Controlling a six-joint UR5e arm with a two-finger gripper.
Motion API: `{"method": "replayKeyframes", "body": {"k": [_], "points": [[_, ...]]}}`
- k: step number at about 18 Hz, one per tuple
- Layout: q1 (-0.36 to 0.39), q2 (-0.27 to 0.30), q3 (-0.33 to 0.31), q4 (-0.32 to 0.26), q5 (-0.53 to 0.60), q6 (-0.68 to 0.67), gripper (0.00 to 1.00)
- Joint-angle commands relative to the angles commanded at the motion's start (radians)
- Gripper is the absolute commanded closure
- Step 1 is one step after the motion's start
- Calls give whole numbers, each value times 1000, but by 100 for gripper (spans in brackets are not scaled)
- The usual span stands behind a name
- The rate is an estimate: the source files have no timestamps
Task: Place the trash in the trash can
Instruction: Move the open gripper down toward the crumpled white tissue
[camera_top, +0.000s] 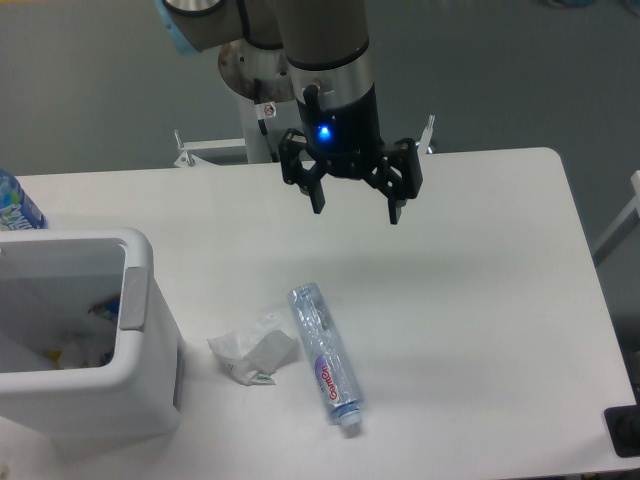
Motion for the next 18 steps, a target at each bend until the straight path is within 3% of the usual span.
{"method": "replayKeyframes", "body": {"k": [9,11,14,18], "points": [[-5,-28,-23,3,-11,2,0],[-6,-28,-81,59,-9,-2,0],[-11,-26,-184,222,-9,-5,0],[-37,-60,-222,252,-17,14,0]]}}
